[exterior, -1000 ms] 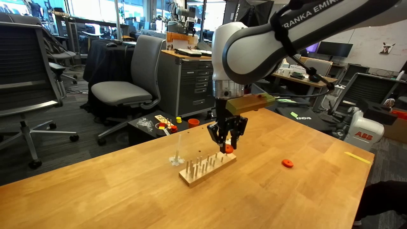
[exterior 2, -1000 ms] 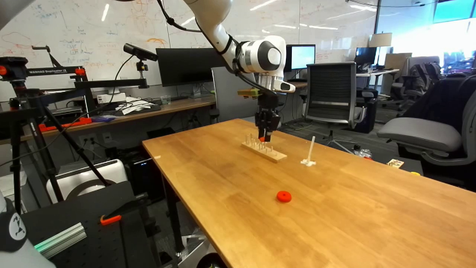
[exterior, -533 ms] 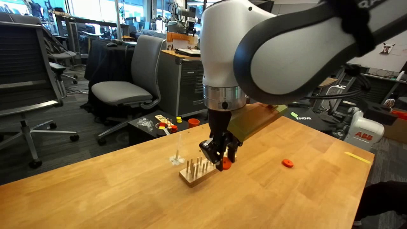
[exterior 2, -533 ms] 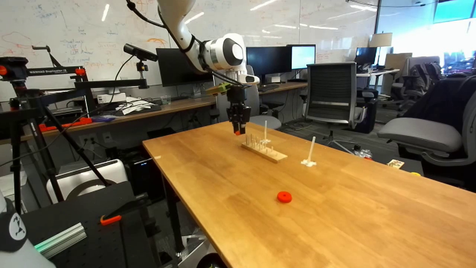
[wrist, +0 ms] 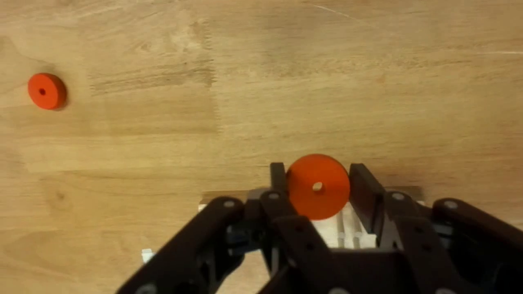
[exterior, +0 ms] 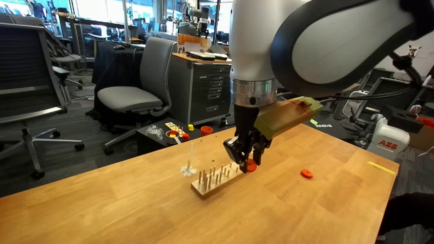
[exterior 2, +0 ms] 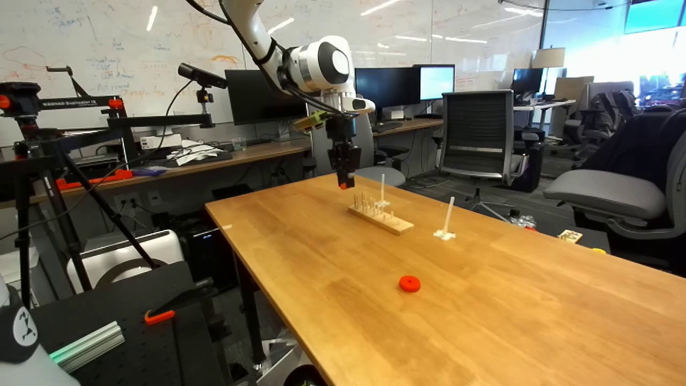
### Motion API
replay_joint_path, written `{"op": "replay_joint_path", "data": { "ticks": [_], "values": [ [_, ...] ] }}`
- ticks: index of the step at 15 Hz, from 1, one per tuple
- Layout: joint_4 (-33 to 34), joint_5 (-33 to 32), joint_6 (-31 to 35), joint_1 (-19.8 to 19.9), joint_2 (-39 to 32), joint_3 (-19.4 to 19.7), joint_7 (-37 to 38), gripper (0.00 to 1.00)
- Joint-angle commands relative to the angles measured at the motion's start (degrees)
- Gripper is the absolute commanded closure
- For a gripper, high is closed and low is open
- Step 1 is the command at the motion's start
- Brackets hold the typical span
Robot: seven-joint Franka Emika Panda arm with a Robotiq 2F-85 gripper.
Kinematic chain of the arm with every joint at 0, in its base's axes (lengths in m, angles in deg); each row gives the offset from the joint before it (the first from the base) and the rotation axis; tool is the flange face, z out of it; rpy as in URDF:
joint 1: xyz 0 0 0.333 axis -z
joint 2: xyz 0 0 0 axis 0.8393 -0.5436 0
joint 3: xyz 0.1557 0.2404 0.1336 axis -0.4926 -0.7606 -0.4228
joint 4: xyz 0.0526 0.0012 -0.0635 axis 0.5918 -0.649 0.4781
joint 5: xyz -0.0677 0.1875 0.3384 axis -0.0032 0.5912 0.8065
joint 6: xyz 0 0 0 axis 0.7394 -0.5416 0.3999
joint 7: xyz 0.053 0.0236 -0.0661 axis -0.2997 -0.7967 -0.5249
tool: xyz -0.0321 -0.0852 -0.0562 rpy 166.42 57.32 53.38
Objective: Put the left orange object on the wooden board
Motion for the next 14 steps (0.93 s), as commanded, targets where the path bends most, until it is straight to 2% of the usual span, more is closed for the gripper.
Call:
{"op": "replay_joint_path", "data": {
  "ticks": [1, 9, 14],
  "values": [
    [0.0, 0.3, -0.1, 2.8, 0.2, 0.0, 1.5, 0.83],
    [2.4, 0.3, -0.7, 4.6, -1.3, -0.2, 2.6, 0.83],
    [7.1, 1.4, -2.8, 5.3, -4.2, -0.2, 2.4, 0.83]
  ]
}}
